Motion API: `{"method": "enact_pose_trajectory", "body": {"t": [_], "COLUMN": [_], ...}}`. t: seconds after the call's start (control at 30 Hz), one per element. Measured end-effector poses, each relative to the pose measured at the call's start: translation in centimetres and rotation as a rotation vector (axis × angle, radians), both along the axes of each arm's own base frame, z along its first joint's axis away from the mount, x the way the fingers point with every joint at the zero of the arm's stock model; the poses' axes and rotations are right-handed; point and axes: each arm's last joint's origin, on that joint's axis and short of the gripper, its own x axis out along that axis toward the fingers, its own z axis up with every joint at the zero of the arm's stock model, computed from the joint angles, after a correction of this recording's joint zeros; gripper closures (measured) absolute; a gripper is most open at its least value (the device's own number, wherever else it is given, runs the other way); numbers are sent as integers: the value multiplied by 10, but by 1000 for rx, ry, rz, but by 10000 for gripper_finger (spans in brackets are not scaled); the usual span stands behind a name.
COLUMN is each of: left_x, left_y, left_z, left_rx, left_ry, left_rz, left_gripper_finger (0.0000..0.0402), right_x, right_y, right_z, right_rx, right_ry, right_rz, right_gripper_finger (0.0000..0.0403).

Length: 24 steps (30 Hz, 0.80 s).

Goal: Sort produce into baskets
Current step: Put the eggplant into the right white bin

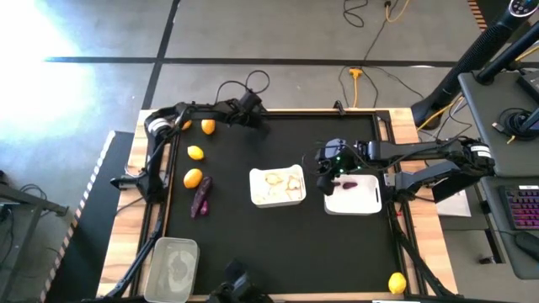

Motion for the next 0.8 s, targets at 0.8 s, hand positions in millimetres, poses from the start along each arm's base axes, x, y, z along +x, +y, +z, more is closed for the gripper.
{"method": "enact_pose_trajectory", "body": {"t": [0.8], "left_x": [46], "left_y": [-52], "left_z": [57], "left_rx": [5], "left_ry": [-190], "left_rz": [-345], "left_gripper_finger": [401], "right_x": [6], "right_y": [-8], "right_z": [8], "right_rx": [-125], "right_ry": [-88], "right_rz": [-36], "right_gripper_finger": [390]}}
